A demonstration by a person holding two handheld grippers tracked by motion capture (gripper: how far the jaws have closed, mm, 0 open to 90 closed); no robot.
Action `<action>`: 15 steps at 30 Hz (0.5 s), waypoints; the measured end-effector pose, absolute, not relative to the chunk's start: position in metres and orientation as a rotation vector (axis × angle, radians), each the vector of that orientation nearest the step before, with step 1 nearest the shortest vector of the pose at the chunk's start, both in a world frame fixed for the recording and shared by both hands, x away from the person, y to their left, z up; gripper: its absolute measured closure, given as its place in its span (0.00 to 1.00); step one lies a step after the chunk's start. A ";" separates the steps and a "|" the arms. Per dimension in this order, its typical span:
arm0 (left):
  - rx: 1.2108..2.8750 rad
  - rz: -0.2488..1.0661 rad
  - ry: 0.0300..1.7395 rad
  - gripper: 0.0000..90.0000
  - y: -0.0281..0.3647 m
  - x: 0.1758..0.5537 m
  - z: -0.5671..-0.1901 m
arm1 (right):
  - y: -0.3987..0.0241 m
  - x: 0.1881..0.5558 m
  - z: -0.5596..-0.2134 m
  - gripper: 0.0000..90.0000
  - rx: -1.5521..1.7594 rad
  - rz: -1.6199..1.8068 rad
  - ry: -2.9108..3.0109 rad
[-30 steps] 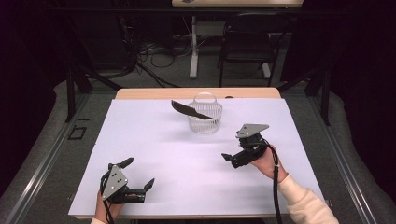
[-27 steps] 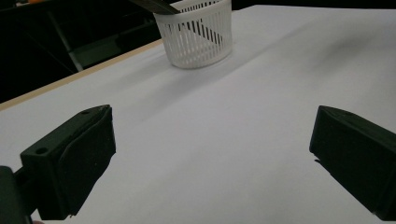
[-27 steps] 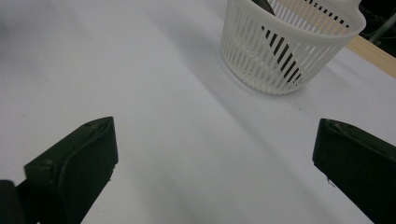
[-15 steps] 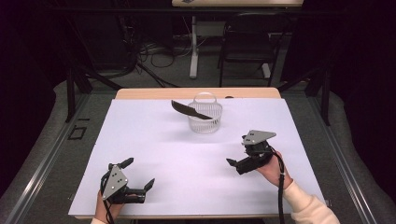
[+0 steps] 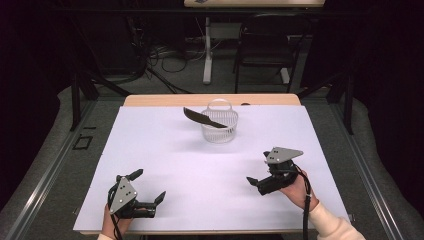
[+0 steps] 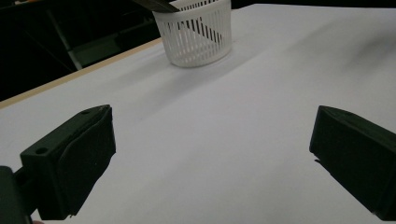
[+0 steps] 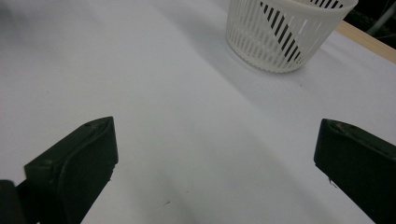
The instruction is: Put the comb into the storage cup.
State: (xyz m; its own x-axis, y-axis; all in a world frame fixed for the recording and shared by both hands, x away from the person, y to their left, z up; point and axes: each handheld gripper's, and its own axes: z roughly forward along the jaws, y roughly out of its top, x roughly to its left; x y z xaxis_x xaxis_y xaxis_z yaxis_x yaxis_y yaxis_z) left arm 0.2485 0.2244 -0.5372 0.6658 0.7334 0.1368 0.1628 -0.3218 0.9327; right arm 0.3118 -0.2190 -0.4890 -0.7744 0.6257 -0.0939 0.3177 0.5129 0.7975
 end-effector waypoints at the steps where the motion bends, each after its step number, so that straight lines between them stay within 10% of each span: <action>1: 1.841 0.686 0.710 0.00 0.224 0.249 -0.537 | -0.220 0.311 -0.490 0.00 0.780 1.145 2.390; 15: 1.845 0.682 0.709 0.00 0.224 0.248 -0.537 | -0.228 0.296 -0.499 0.00 0.791 1.153 2.350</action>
State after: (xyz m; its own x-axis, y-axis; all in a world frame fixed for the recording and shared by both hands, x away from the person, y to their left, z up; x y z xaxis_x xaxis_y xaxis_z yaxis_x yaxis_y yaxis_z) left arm 0.2485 0.2244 -0.5373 0.6688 0.7308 0.1366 0.1649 -0.3249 0.9312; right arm 0.2963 -0.2284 -0.4987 -0.7578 0.6438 -0.1062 0.3102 0.4987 0.8094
